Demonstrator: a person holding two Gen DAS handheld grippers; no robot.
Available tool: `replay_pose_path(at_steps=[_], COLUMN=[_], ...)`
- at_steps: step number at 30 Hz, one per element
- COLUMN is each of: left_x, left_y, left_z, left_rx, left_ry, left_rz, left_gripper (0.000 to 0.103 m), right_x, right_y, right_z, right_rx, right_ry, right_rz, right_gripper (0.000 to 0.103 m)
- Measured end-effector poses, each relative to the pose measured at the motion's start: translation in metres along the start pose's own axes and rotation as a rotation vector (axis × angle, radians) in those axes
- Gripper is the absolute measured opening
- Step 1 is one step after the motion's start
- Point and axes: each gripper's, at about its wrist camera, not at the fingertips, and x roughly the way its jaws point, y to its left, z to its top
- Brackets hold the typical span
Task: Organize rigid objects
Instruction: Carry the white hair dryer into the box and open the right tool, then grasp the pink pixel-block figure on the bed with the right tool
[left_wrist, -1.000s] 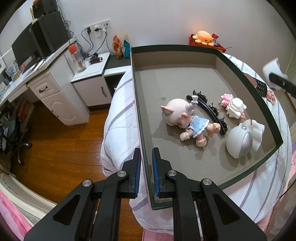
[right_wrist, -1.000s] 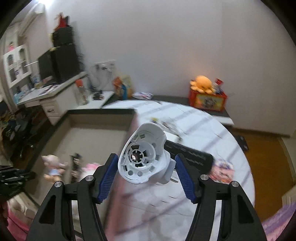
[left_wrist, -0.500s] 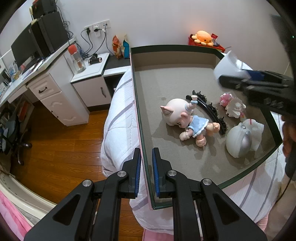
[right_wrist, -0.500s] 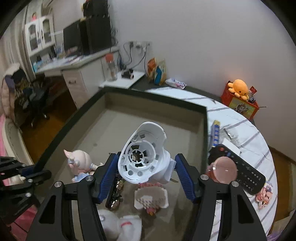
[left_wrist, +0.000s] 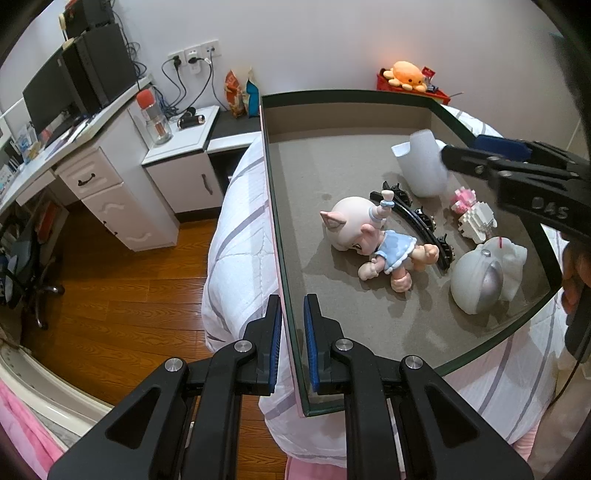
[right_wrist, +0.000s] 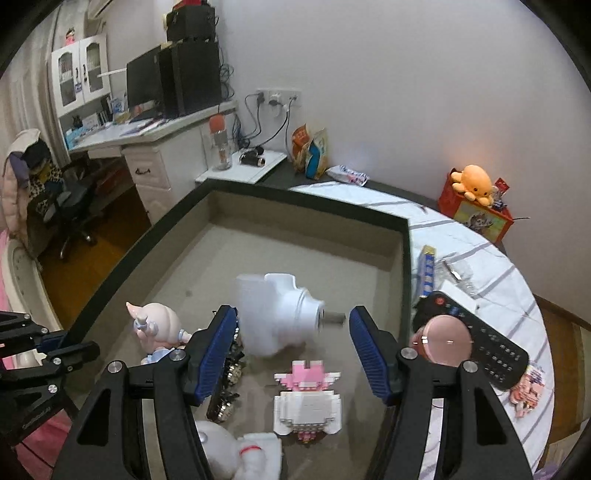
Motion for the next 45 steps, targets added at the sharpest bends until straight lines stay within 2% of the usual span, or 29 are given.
replay_pose_path(at_steps=[6,9,10,17,21,30,32,34,35,40,45], left_x=[-0.001,-0.002,-0.002,-0.004,-0.002,0.001,0.000,0.000,0.000,0.000,-0.001], left_y=[0.001,0.001,0.001,-0.002,-0.004,-0.006,-0.006,-0.007,-0.007,-0.007,-0.007], left_z=[-0.001,-0.001,-0.001,-0.001,0.000,0.000,0.000,0.000,0.000,-0.001,-0.001], left_rx=[0.002,0.000,0.000,0.006,0.009,0.016,0.016,0.017,0.017,0.015,0.017], left_ry=[-0.001,-0.002,-0.003,-0.005,0.004,0.018,0.020,0.020,0.020,0.017,0.016], left_rz=[0.003,0.002,0.002,0.018,0.030,0.040,0.040,0.042,0.043,0.040,0.036], left_gripper=[0.012,0.012,0.012,0.012,0.012,0.012,0.012,0.012,0.012,0.012,0.012], right_x=[-0.036,-0.055,-0.061,-0.059,-0.042,0.004,0.005,0.004,0.005,-0.002,-0.022], right_y=[-0.037,-0.070,-0.086,-0.171,-0.192,-0.209,-0.211,-0.212,-0.212,-0.208,-0.184], right_z=[-0.012,-0.026,-0.034,-0.083,-0.091,-0.091,-0.091,-0.092,-0.093,-0.098,-0.118], right_rx=[0.068,0.141,0.172,0.368,0.400,0.370,0.365,0.367,0.368,0.363,0.343], right_ry=[-0.068,-0.093,-0.097,-0.021,0.007,0.111,0.110,0.109,0.110,0.121,0.155], right_rz=[-0.064,-0.150,-0.194,-0.339,-0.370,-0.385,-0.397,-0.381,-0.365,-0.337,-0.260], right_gripper=[0.067,0.080,0.080,0.080,0.080,0.079,0.075,0.057,0.054,0.054,0.054])
